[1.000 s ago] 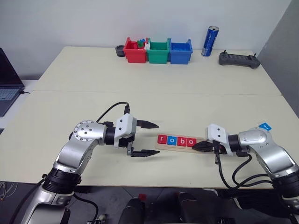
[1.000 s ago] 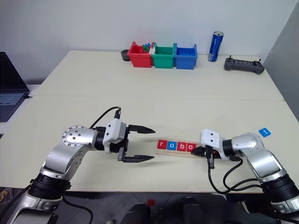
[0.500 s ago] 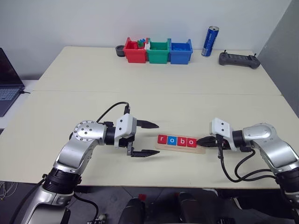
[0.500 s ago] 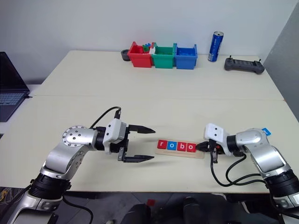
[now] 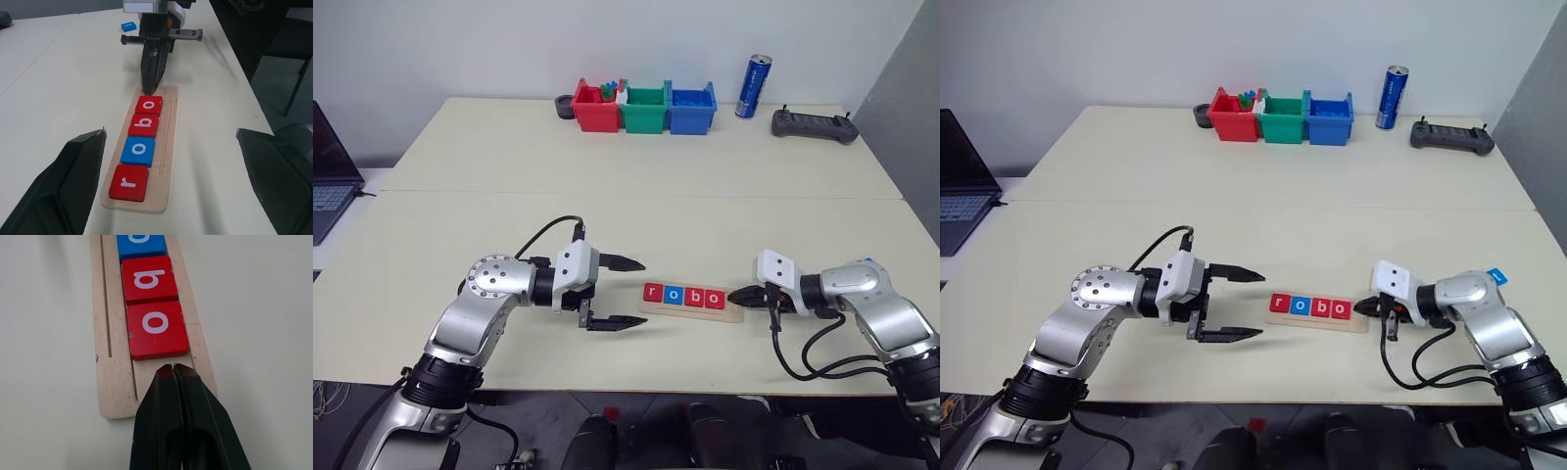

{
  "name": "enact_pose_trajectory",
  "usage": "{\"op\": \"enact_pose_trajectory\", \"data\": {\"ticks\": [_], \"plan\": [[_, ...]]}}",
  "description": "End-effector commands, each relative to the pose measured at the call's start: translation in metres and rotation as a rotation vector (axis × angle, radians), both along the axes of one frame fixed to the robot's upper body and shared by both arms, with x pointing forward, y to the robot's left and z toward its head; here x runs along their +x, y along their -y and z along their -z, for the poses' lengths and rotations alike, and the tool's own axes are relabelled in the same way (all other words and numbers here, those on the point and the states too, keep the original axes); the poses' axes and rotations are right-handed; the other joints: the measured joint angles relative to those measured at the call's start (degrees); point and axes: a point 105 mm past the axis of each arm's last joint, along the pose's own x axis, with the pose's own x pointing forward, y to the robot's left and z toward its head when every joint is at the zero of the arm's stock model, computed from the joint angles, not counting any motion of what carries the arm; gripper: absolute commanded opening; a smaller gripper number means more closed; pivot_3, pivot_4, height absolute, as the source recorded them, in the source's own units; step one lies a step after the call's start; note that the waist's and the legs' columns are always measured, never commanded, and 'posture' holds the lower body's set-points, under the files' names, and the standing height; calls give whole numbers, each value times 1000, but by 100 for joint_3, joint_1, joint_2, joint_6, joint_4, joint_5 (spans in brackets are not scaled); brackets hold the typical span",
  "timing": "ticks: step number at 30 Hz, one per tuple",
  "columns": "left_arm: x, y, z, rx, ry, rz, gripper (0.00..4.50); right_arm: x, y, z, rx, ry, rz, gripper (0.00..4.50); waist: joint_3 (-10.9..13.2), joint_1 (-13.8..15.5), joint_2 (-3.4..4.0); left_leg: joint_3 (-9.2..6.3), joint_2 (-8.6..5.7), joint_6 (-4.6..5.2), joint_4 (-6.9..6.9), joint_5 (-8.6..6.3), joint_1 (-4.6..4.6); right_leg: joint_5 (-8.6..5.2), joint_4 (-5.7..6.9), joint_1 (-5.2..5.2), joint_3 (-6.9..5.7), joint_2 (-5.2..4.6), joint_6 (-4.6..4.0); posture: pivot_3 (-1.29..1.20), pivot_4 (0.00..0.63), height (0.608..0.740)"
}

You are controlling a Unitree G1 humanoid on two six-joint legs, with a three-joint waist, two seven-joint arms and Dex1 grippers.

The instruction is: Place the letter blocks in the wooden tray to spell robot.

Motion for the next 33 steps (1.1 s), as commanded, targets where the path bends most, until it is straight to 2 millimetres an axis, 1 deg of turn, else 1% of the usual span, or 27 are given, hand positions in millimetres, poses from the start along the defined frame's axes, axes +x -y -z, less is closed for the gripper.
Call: {"op": "enact_pose_trajectory", "data": {"ticks": [1, 13, 19, 23, 25, 26, 28, 29, 31, 33], "plan": [[0, -1, -7, -5, 36, 1, 4500, -1, -11, -8, 20, 23, -40, 52, 0, 0, 0, 0, 0, 0, 0, 0, 0, 0, 0, 0, 0, 0, 0, 0, 150, 740], [0, 0, -6, -4, 31, 0, 4500, 2, -18, -11, 52, 25, -31, 52, 0, -2, 0, -1, 0, 0, 0, 0, 0, 0, 0, 0, -1, 0, 0, 0, 150, 740], [0, 1, -5, -6, 29, 2, 4500, 1, -12, -15, 39, 33, -22, 52, 0, -1, 0, -1, 0, 0, 1, 0, 0, 0, 1, 0, 0, 0, 0, 0, 150, 740], [0, 1, -4, -8, 28, 2, 4500, 4, 5, -29, 34, 70, 46, 52, 0, 4, 0, -1, -1, 0, 0, 0, 0, 0, 1, 0, -1, 0, 0, 0, 150, 740], [-1, 2, -5, -12, 30, 0, 4500, 9, 10, -44, 98, 116, 140, 52, 0, 8, 0, -2, -1, 0, 0, 0, -1, 0, 0, 0, -1, -1, 0, 0, 150, 740], [0, 2, -4, -13, 30, -1, 4500, 15, 13, -53, 147, 144, 215, 52, 0, 3, 0, -1, 0, 0, 0, 0, -1, 0, 0, 0, -1, -1, 0, 0, 150, 740], [-1, 3, -3, -16, 29, -1, 4500, 28, 26, -65, 241, 200, 404, 418, 0, -8, 0, -2, 2, 0, -1, 0, 1, 0, 2, 0, 0, 1, 0, 0, 150, 740], [-1, 3, -3, -19, 28, 0, 4500, 32, 33, -68, 271, 223, 495, 590, -1, -7, 0, -1, 2, 0, -1, 0, 1, 0, 4, 0, 1, 2, -1, 0, 150, 740], [-2, 4, -3, -22, 24, 5, 4500, 38, 52, -69, 283, 289, 668, 1315, -1, 4, 0, -4, 1, 0, -1, 0, 0, 1, 4, 0, 0, 2, -1, 0, 150, 740], [-2, 4, -3, -21, 21, 11, 4500, 35, 65, -65, 275, 329, 788, 1985, -1, 17, 0, -3, -1, 0, -2, 0, -1, 1, 3, -1, 1, 0, -1, 0, 150, 740]]}}
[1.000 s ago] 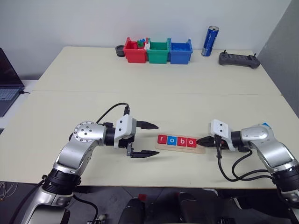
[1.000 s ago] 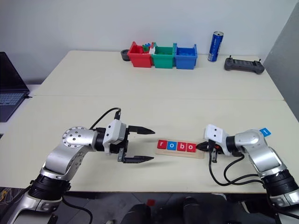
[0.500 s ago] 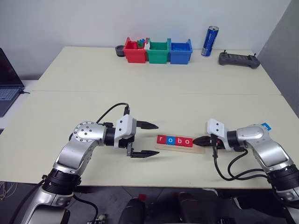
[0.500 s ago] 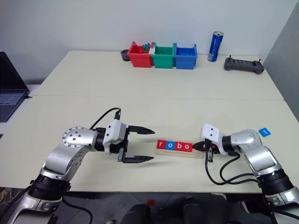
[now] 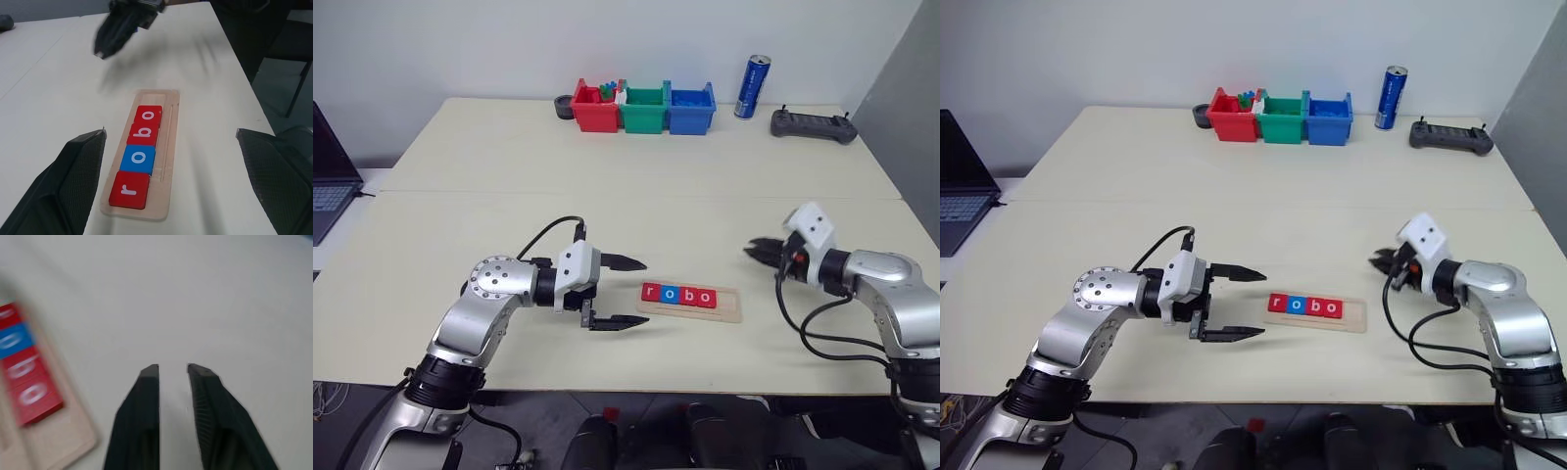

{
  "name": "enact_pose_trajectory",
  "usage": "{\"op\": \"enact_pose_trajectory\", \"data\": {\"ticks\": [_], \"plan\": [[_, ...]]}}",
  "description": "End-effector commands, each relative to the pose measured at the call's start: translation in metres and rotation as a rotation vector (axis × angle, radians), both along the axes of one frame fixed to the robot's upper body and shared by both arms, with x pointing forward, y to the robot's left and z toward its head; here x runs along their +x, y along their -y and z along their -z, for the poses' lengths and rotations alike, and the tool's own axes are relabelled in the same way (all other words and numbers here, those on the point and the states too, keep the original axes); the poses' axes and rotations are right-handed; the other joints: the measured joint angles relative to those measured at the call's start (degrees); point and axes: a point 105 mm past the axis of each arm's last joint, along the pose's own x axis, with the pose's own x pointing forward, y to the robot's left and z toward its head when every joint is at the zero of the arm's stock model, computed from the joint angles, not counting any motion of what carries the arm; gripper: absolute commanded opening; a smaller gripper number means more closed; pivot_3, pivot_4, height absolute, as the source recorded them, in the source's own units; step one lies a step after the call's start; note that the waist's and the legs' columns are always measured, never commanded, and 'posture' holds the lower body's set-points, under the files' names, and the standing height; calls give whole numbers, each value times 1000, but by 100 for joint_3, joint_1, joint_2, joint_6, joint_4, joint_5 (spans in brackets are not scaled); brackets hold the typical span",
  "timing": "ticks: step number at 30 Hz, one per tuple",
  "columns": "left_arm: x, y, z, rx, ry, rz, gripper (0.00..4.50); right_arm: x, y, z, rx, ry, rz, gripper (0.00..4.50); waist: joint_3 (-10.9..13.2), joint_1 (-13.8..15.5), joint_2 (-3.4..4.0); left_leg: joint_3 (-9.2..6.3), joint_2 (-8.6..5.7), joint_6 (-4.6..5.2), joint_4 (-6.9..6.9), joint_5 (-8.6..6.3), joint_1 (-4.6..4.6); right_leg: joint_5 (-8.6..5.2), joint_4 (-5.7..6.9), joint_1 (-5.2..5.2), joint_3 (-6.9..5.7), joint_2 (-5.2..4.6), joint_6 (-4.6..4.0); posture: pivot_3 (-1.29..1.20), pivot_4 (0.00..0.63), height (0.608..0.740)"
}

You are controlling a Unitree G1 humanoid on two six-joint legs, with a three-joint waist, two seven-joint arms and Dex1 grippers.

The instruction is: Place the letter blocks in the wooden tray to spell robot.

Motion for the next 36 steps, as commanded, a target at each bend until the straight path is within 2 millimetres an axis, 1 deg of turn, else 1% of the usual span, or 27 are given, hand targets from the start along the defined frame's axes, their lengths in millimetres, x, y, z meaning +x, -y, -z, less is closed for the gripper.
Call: {"op": "enact_pose_trajectory", "data": {"ticks": [1, 3, 5, 6, 7, 13, 15, 18, 22, 25, 32, 36], "plan": [[-2, 2, -4, -7, 24, 20, 4500, -5, 28, -6, -16, 75, 227, 2353, 0, 23, 0, -1, 0, 0, 0, 0, -3, 0, -2, 0, -1, 0, 0, 0, 150, 740], [-1, 3, -5, -6, 23, 28, 4500, -9, 42, -3, -5, 86, 331, 3077, 0, 38, 0, -1, -3, 0, 0, 0, -7, 0, -3, -3, 0, -2, 0, 0, 150, 740], [1, 5, -6, -8, 23, 36, 4500, -17, 62, 1, -26, 93, 438, 3812, -1, 40, 2, 4, -4, 0, 1, 0, -6, 0, -2, -3, 4, -2, 0, 0, 150, 740], [1, 6, -6, -9, 24, 39, 4500, -22, 72, 3, -37, 94, 485, 4313, -1, 39, 2, 5, -3, 0, 0, 0, -5, 0, -2, -3, 4, -2, 1, 0, 150, 740], [2, 7, -6, -11, 23, 42, 4500, -26, 82, 3, -55, 103, 536, 4459, -1, 41, 3, 5, -4, 0, 0, 0, -5, 0, -2, -3, 4, -2, 1, 0, 150, 740], [0, 10, -3, -17, 11, 66, 4500, -45, 117, -1, -100, 131, 741, 4459, -4, -19, 6, 11, 1, 1, -2, 0, 1, 0, 1, -2, 9, 2, 1, 0, 150, 740], [0, 12, -3, -21, 10, 71, 4500, -46, 126, 1, -92, 121, 798, 4459, -5, -27, 8, 13, 4, 1, -2, 0, 5, 0, 3, -1, 10, 6, 0, 0, 150, 740], [1, 15, -3, -25, 11, 78, 4500, -45, 135, 4, -35, 109, 864, 4459, -5, -26, 8, 13, 4, 1, -2, 0, 6, 0, 3, 0, 11, 7, 0, 0, 150, 740], [0, 16, -3, -26, 13, 84, 4500, -38, 142, 17, 69, 54, 929, 4459, -6, -22, 10, 13, 4, 1, -2, 0, 5, 0, 2, 1, 12, 7, 0, 0, 150, 740], [-1, 15, -3, -23, 12, 85, 4500, -30, 143, 28, 126, 16, 949, 4459, -6, -20, 10, 13, 2, 1, -2, 0, 5, 0, 2, 0, 12, 6, 0, 0, 150, 740], [-2, 14, -3, -19, 17, 82, 4500, -17, 144, 39, 173, -9, 989, 4459, -7, -23, 13, 13, 2, 1, -3, 0, 5, 0, 2, 0, 13, 6, 0, 0, 150, 740], [-3, 12, -3, -17, 19, 75, 4500, -15, 148, 45, 188, -24, 1021, 4459, -7, -24, 13, 13, 2, 1, -3, 0, 5, 0, 2, 0, 14, 6, 0, 0, 150, 740]]}}
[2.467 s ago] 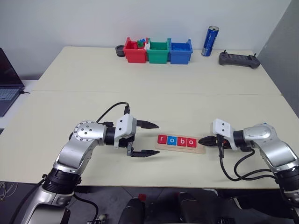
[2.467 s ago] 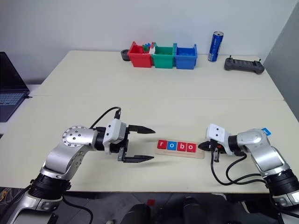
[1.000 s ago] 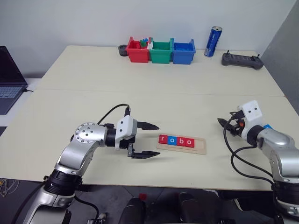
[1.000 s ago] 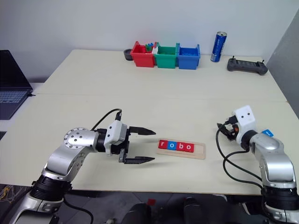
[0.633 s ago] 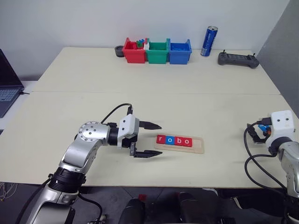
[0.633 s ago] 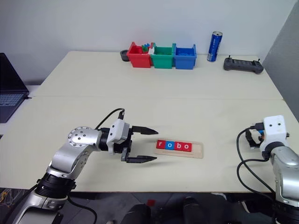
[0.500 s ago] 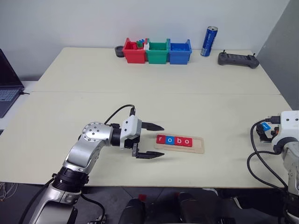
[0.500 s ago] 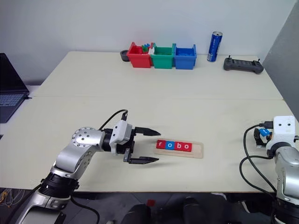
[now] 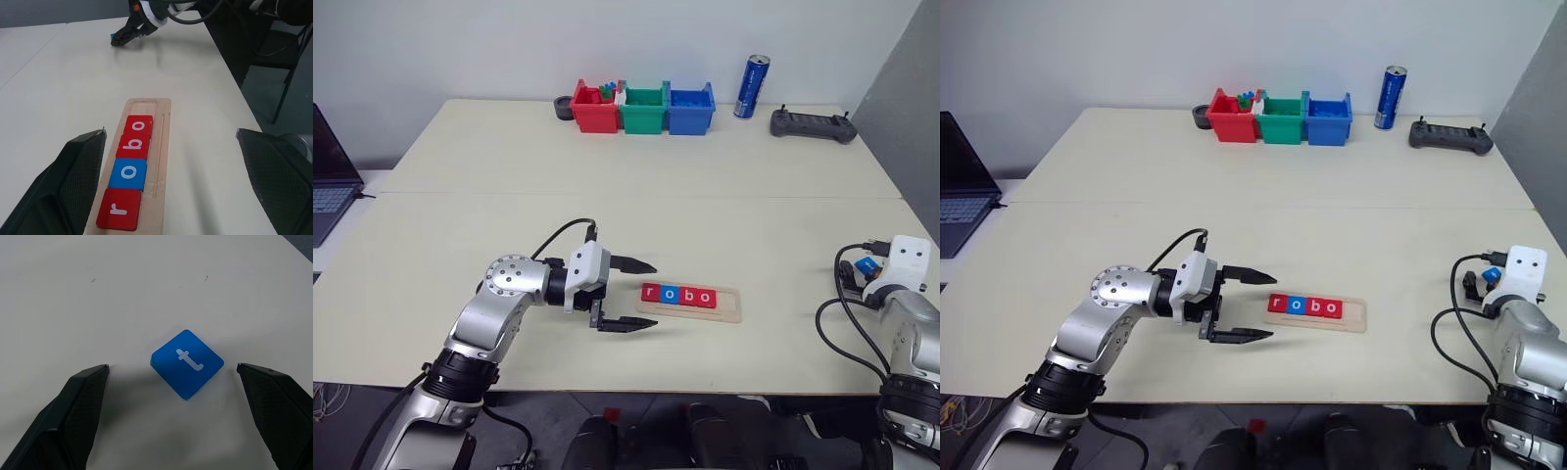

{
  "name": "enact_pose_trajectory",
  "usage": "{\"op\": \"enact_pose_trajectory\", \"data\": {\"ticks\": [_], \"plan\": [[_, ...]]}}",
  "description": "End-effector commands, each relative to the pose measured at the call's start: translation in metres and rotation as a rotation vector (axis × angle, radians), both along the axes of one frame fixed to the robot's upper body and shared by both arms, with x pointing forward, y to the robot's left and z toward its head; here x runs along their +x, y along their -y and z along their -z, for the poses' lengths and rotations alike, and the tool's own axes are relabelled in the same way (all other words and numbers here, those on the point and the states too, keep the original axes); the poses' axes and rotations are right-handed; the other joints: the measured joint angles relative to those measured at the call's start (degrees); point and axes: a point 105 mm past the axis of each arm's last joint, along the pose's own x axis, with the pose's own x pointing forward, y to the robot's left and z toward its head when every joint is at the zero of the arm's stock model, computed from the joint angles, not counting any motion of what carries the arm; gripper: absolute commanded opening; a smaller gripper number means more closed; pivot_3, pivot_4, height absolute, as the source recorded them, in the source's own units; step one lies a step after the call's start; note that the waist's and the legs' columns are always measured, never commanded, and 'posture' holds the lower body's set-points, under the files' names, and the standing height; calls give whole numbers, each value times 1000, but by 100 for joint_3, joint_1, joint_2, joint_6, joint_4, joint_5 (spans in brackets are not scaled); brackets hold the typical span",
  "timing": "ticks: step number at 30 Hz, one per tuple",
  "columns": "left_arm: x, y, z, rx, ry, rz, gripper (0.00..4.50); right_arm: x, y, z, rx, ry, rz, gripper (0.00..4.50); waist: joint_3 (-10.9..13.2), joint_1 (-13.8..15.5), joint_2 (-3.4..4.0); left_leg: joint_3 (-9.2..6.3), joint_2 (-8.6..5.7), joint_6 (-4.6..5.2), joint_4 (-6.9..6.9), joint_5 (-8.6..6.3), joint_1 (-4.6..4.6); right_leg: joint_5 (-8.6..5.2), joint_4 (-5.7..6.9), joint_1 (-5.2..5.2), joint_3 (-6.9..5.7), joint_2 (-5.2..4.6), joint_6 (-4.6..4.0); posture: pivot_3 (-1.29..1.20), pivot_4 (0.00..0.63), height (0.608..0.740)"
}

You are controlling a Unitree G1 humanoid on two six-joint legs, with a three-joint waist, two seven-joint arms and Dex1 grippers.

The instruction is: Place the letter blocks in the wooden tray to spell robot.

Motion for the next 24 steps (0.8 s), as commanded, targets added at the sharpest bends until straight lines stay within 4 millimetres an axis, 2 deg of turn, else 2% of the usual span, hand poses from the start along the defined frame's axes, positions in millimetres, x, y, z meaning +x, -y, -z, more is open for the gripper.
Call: {"op": "enact_pose_trajectory", "data": {"ticks": [1, 10, 11, 14, 24], "plan": [[-4, 0, -7, 2, 44, 11, 4500, 1, 7, -8, 10, 42, 42, 4459, 0, -3, 0, 0, 0, 0, 0, 0, 0, 0, 0, 0, 0, 0, 0, 0, 150, 740], [-4, -2, -7, 6, 45, 1, 4500, 0, 5, -6, 35, 50, 41, 4459, 0, -1, 0, 0, 0, 0, 0, 0, 1, 0, 0, 0, 0, 0, 0, 0, 150, 740], [-4, -2, -7, 6, 46, 0, 4500, 0, 5, -6, 37, 52, 47, 4297, -1, -2, 1, 0, 1, 0, 0, 0, 1, 0, 0, 0, 1, 0, 0, 0, 150, 740], [-4, -2, -8, 7, 47, 1, 4500, -2, 4, -7, 34, 60, 44, 3574, 0, -1, 1, -1, 0, 0, 0, 0, 1, 0, 0, 0, 0, 0, 0, 0, 150, 740], [-2, -1, -8, 7, 48, 6, 4500, -3, 3, -11, 27, 55, 47, 29, 0, 0, 1, 0, 0, 0, 0, 0, 0, 0, 0, 0, 1, 0, 0, 0, 150, 740]]}}
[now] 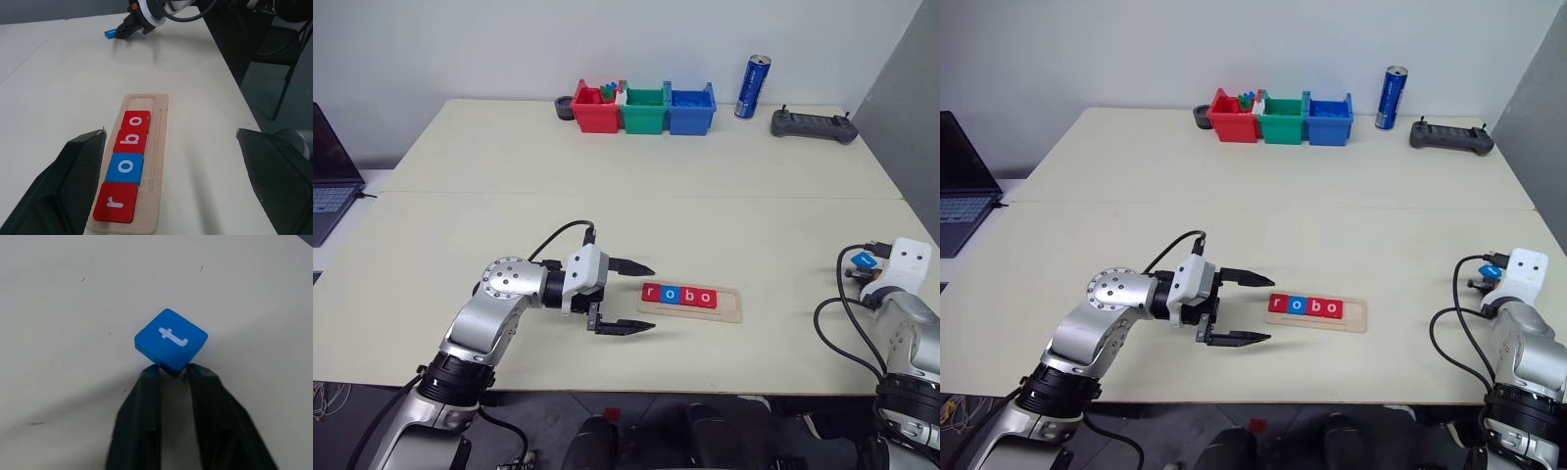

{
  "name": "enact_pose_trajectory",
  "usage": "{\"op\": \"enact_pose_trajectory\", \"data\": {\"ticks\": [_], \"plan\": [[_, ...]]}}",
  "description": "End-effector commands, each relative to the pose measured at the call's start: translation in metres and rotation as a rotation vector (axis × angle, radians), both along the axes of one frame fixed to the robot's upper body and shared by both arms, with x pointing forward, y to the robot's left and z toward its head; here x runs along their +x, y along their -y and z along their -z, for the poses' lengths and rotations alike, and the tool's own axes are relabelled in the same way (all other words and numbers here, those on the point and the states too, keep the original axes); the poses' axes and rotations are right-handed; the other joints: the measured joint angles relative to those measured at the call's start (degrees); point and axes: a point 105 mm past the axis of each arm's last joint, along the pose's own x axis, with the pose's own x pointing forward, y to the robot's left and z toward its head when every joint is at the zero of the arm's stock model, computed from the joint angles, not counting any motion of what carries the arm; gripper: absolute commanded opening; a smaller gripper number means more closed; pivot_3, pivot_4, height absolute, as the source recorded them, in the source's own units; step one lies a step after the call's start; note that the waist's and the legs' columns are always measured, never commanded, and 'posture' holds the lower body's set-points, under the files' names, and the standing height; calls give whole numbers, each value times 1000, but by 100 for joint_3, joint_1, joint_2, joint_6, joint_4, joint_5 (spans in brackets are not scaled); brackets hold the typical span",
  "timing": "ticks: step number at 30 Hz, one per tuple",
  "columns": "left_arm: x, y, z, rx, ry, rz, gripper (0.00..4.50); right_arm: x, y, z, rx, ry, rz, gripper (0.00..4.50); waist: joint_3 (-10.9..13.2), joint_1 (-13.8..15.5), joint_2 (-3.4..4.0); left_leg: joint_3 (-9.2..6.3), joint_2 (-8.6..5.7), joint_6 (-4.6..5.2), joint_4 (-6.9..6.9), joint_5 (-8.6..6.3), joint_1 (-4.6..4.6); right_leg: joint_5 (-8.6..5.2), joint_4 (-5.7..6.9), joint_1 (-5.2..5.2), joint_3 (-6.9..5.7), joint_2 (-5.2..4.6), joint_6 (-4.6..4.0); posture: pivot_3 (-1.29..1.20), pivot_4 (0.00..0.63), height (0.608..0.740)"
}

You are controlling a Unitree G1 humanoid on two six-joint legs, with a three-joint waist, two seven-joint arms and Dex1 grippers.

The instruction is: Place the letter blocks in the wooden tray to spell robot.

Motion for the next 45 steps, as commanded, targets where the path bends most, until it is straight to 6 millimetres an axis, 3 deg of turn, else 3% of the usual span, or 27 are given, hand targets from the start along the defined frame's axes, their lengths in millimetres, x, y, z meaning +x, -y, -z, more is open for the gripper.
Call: {"op": "enact_pose_trajectory", "data": {"ticks": [1, 6, 12, 14, 18, 25, 39, 45], "plan": [[0, 1, -8, -5, 40, 15, 4500, -2, -2, -15, -14, 37, 2, 29, 0, 0, 0, 0, 0, 0, 0, 0, 0, 0, 0, 0, 0, 0, 0, 0, 150, 740], [-1, 1, -8, -4, 38, 15, 4500, 0, -23, -19, -1, 38, -55, 29, 0, -12, 1, 0, 2, 0, -1, 0, 1, 0, 0, 0, 0, 1, 0, 0, 150, 740], [-1, 1, -7, -4, 37, 13, 4500, 0, -27, -28, -74, 25, -70, 188, 0, -2, 1, -1, 0, 0, -1, 0, -2, 0, -2, -1, 0, 1, 0, 0, 150, 740], [-1, 1, -7, -5, 37, 12, 4500, 0, -30, -35, -108, 39, -87, 615, 0, -1, 1, -1, 1, 0, -1, 0, -1, 0, -2, -1, 0, 1, 0, 0, 150, 740], [-1, 1, -7, -6, 37, 13, 4500, 5, -25, -48, -236, 31, -112, 2031, 0, -1, 1, 0, 0, 0, -1, 0, -1, 0, -2, -1, 0, 1, 1, 0, 150, 740], [-1, 3, -7, -7, 33, 17, 4500, 15, 0, -46, -248, -23, -71, 4488, 0, -7, 0, 2, 0, 0, -1, 0, -1, 0, -2, -1, 2, 1, 0, 0, 150, 740], [-3, 2, -7, -5, 27, 12, 4500, 35, 16, -34, -135, -52, -80, 4488, 0, -7, 0, 3, 0, 0, -1, 0, -1, 0, -2, -1, 3, 1, 0, 0, 150, 740], [-3, 2, -7, -6, 26, 12, 4500, 43, 17, -36, 25, -25, -59, 4488, 0, -19, 0, 3, 1, 0, -1, 0, 0, 0, -2, -1, 3, 1, 0, 0, 150, 740]]}}
